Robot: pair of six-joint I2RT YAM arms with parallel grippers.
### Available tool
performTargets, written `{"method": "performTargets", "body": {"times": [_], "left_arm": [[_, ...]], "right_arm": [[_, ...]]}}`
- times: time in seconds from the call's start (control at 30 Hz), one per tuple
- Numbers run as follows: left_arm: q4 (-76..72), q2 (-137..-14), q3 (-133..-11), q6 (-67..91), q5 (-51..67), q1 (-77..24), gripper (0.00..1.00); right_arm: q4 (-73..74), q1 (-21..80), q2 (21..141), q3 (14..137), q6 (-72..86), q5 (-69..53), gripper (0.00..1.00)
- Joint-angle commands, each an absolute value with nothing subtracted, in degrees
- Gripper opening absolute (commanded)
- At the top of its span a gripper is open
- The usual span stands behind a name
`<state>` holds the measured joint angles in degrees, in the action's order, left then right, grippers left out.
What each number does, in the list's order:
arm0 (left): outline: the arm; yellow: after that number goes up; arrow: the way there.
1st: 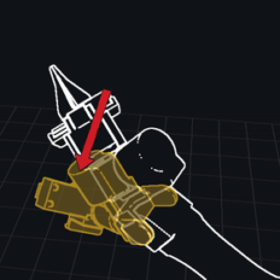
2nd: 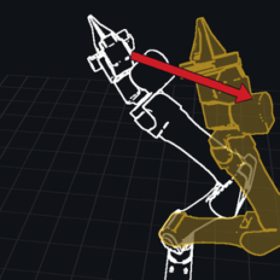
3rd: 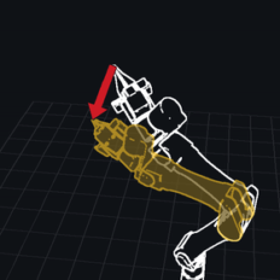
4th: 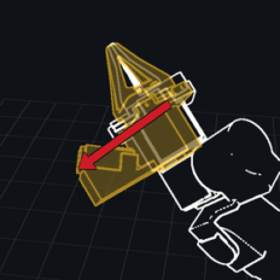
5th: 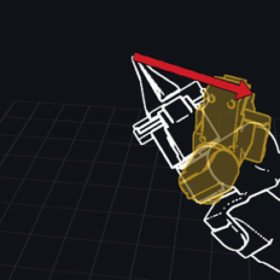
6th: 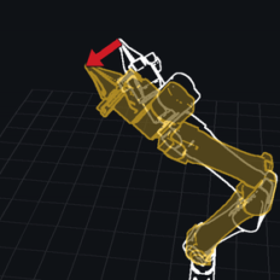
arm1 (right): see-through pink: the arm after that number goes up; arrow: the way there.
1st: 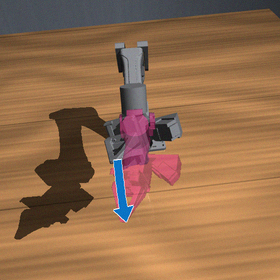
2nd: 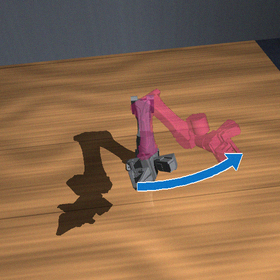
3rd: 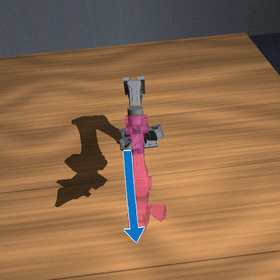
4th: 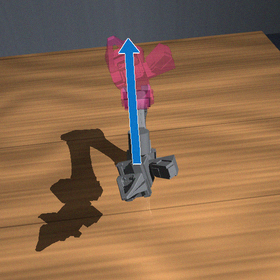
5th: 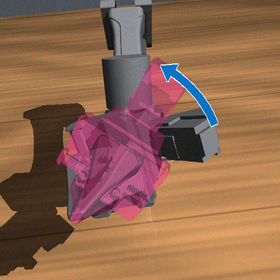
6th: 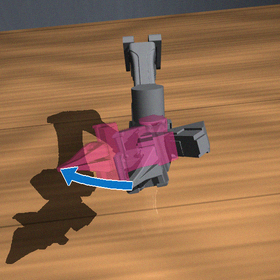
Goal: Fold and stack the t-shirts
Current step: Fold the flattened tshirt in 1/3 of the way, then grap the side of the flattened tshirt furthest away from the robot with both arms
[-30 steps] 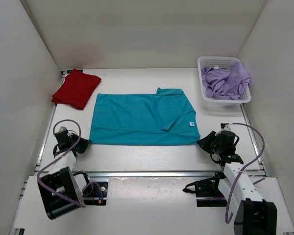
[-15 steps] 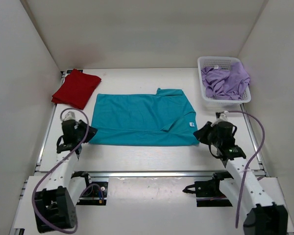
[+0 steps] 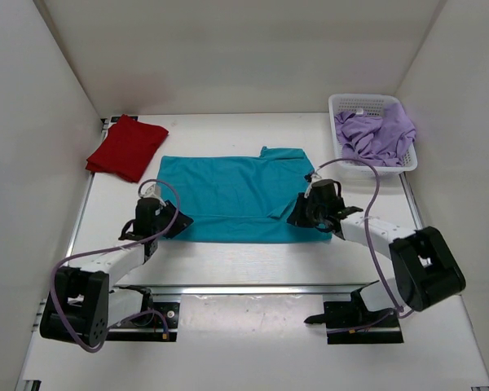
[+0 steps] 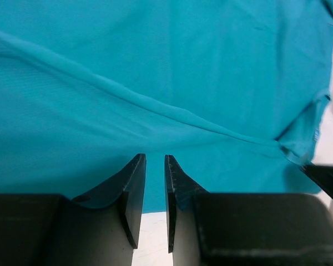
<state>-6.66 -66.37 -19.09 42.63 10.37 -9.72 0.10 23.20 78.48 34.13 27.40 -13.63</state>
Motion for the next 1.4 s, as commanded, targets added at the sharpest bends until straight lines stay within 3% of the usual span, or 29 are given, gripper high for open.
{"method": "performTargets", "body": {"times": [0.0, 0.43, 0.67, 0.87, 0.97, 1.07, 1.37], "left_arm": [[-12.8, -65.7, -17.6, 44.3, 12.0, -11.6, 0.31], [-14.8, -63.2, -13.4, 44.1, 11.0, -14.2, 0.32], [-15.9, -64.4, -14.5, 45.3, 9.8, -18.4, 0.32], [-16.1, -70.0, -21.2, 44.0, 4.9, -28.0, 0.32], [-17.5, -75.3, -24.2, 43.9, 7.1, -29.9, 0.31], [-20.5, -78.0, -24.2, 44.6, 9.8, -29.7, 0.3], [-20.7, -73.7, -21.6, 42.4, 12.0, -28.2, 0.33]], "right_arm": [[-5.4, 23.6, 81.8, 37.4, 27.0, -13.2, 0.0], [-8.1, 25.3, 94.5, 45.9, 27.2, -15.3, 0.0], [-8.9, 24.9, 103.4, 57.3, 28.0, -18.6, 0.0], [-8.7, 22.2, 96.3, 56.6, 26.1, -16.6, 0.0], [-4.5, 17.9, 98.5, 62.8, 24.7, -16.8, 0.0], [4.2, 15.2, 107.3, 76.7, 21.0, -13.0, 0.01], [16.8, 9.8, 128.5, 106.8, 18.7, -8.4, 0.29]]}}
